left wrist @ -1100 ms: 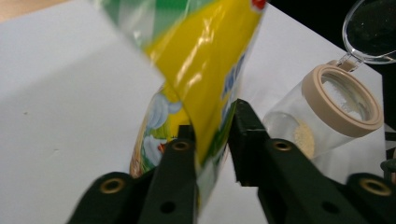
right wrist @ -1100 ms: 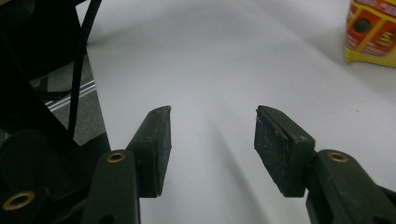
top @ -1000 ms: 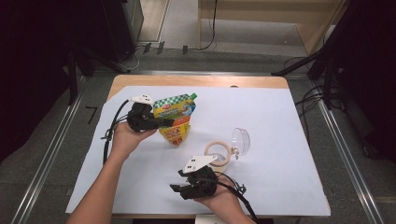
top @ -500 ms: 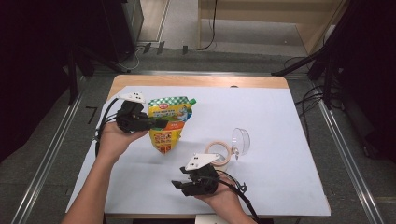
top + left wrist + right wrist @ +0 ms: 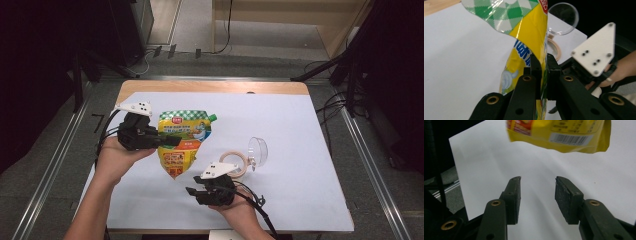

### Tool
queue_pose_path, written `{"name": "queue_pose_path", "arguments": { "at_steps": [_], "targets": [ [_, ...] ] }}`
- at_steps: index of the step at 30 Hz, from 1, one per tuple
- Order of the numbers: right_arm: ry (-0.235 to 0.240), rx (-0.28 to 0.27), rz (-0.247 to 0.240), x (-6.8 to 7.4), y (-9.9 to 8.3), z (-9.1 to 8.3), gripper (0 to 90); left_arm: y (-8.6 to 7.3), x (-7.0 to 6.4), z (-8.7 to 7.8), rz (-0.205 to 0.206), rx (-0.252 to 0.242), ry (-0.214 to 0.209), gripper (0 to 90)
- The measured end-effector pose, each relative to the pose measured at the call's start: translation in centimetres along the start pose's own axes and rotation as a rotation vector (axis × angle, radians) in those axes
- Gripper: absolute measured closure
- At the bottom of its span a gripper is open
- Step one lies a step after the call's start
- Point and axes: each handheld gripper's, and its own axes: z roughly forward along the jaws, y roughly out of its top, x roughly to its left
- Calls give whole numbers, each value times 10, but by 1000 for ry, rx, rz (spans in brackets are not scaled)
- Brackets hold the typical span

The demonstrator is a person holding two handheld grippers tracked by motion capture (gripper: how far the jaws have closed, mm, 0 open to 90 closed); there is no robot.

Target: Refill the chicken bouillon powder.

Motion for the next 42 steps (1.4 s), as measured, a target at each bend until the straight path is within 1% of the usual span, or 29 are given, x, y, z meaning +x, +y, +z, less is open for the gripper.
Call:
{"name": "queue_pose_path", "arguments": {
  "at_steps": [1,3,5,6,7,10,11,14,16,19,20,21,23,24,26,27,29,30,32,33,34,35,36,37,38,39,40,41,42],
  "targets": [
    [-8,-3,-2,0,0,0,578,1,-4,-1,2,1,-2,890],
    [-28,-18,1,1,-1,0,630,4,-16,-3,17,9,5,890],
    [-39,-30,1,1,-1,-2,669,7,-24,-6,33,14,5,890],
    [-41,-40,3,1,-1,-1,685,8,-29,-8,36,12,-7,889],
    [-38,-53,17,0,-1,-2,690,8,-31,-9,37,10,-11,889],
    [-40,-50,33,-1,0,0,687,8,-38,-11,34,11,-46,890],
    [-40,-55,40,-1,-1,0,687,8,-40,-11,34,17,-51,889],
    [-57,-77,48,-2,-3,0,699,8,-44,-11,24,30,-71,890],
    [-74,-102,55,-4,-4,-1,711,8,-45,-12,8,23,-91,889],
    [-76,-114,58,-6,-4,-2,712,9,-44,-12,-8,7,-131,889],
    [-77,-127,53,-6,-4,-3,715,8,-43,-11,-21,5,-146,889],
    [-85,-131,41,-4,-4,-3,722,8,-43,-11,-26,3,-154,889],
    [-91,-134,18,-3,-4,-4,722,8,-42,-10,-32,5,-161,889],
    [-94,-137,18,-3,-4,-4,722,8,-42,-10,-39,6,-165,888],
    [-87,-150,14,-4,-4,-4,723,8,-42,-10,-57,5,-178,889],
    [-87,-150,11,-4,-4,-4,726,8,-42,-10,-58,4,-182,888],
    [-89,-152,25,-6,-4,-4,738,10,-45,-13,-50,-1,-179,889],
    [-95,-155,24,-7,-5,-4,742,11,-46,-14,-52,-9,-185,888],
    [-101,-161,33,-9,-6,-5,746,10,-44,-12,-58,-8,-185,888],
    [-104,-165,25,-9,-6,-5,749,10,-43,-11,-67,-9,-182,888],
    [-96,-159,13,-8,-6,-4,747,9,-42,-9,-73,-7,-183,888],
    [-89,-161,10,-6,-6,-4,744,9,-41,-7,-78,1,-174,888],
    [-76,-168,0,-4,-6,-4,746,8,-40,-5,-89,0,-162,887],
    [-74,-169,-21,-1,-5,-4,737,8,-40,-3,-97,-1,-159,887],
    [-93,-154,-39,2,-4,-3,733,8,-39,-2,-95,1,-159,887],
    [-94,-141,-67,5,-4,-3,726,9,-40,0,-95,-1,-150,886],
    [-98,-136,-100,8,-5,-3,725,10,-41,1,-92,0,-129,885],
    [-106,-132,-122,11,-5,-2,719,10,-42,2,-91,1,-113,884],
    [-109,-129,-127,13,-5,-2,714,10,-42,3,-91,2,-100,884]
  ]
}}
